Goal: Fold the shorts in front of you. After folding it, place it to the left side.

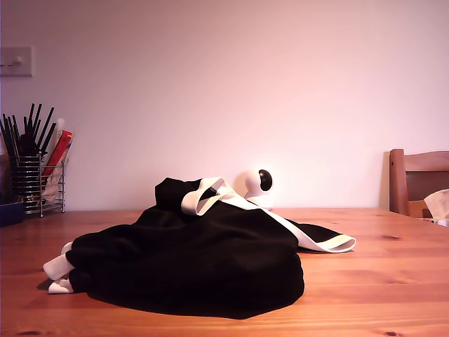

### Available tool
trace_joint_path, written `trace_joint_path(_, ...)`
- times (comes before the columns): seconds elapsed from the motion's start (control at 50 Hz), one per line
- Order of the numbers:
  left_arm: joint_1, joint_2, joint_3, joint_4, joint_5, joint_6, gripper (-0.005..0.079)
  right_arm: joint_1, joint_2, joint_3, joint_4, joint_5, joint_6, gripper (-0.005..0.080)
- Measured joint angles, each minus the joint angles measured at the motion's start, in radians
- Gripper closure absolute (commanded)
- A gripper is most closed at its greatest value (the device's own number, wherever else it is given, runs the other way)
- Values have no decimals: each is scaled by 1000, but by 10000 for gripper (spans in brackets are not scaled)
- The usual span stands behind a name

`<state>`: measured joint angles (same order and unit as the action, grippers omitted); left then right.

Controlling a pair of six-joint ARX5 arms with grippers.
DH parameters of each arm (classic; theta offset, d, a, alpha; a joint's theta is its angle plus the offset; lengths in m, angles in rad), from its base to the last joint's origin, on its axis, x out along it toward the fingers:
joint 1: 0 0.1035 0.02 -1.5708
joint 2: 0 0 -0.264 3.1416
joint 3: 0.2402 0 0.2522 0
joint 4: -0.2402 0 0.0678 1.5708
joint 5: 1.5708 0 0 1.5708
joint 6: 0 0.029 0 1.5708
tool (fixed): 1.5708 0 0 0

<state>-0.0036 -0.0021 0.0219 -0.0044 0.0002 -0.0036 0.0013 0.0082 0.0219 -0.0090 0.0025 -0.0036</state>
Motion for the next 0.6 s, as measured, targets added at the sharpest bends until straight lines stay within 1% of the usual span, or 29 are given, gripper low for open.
trace_joint_path(0.02,1,0,0,3,7,0,762,1,0,0,-2,-4,2,762)
trace_joint_path(0.04,7,0,-8,29,53,-42,762,19,0,7,-25,-10,45,762)
trace_joint_path(0.06,13,-1,-16,55,119,-42,762,51,0,14,-46,-7,112,762)
trace_joint_path(0.08,16,-1,-15,61,168,-166,762,77,0,18,-48,-12,151,762)
trace_joint_path(0.1,17,-1,-15,66,187,-178,762,100,0,23,-51,-20,163,762)
trace_joint_path(0.12,17,-1,-15,71,193,-198,762,113,0,28,-51,-22,173,762)
trace_joint_path(0.2,17,-1,-15,72,195,-202,762,98,0,39,-47,-19,183,762)
trace_joint_path(0.36,17,-1,-15,75,201,-203,761,95,0,39,-46,-19,184,762)
trace_joint_path(0.5,17,-1,-15,121,201,-204,762,95,0,39,-13,-19,187,762)
trace_joint_path(0.6,17,-1,-14,156,209,-227,762,95,0,46,11,-19,189,762)
